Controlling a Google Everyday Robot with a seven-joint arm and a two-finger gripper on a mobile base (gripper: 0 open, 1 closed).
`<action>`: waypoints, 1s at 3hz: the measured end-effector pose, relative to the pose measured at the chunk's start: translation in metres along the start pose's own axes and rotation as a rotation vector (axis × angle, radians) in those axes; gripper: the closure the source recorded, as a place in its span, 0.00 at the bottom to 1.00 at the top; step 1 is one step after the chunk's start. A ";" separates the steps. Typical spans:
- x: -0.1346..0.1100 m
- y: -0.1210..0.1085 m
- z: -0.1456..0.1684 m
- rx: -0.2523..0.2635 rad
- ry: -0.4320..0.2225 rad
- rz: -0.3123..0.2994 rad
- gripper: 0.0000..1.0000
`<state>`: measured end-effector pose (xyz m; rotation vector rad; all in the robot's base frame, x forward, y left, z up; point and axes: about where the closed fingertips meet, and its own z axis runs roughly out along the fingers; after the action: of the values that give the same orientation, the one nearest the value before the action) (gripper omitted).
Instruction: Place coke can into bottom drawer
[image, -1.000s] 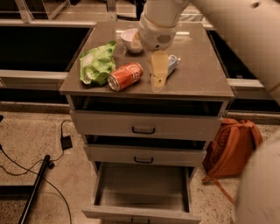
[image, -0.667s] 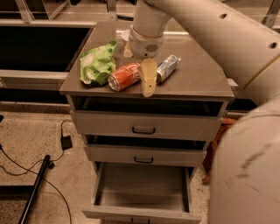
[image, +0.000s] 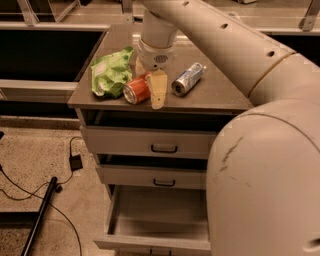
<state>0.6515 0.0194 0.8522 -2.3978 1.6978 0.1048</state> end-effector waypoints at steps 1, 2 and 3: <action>-0.001 -0.006 0.011 -0.003 -0.001 0.000 0.39; -0.005 0.002 0.016 0.028 -0.067 -0.012 0.70; -0.013 0.012 -0.001 0.072 -0.142 -0.025 0.93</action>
Offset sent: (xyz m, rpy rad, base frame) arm -0.0115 0.0023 -0.0237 0.1058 0.0014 0.0156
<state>0.6361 0.0277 0.8545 -2.3002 1.5808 0.2021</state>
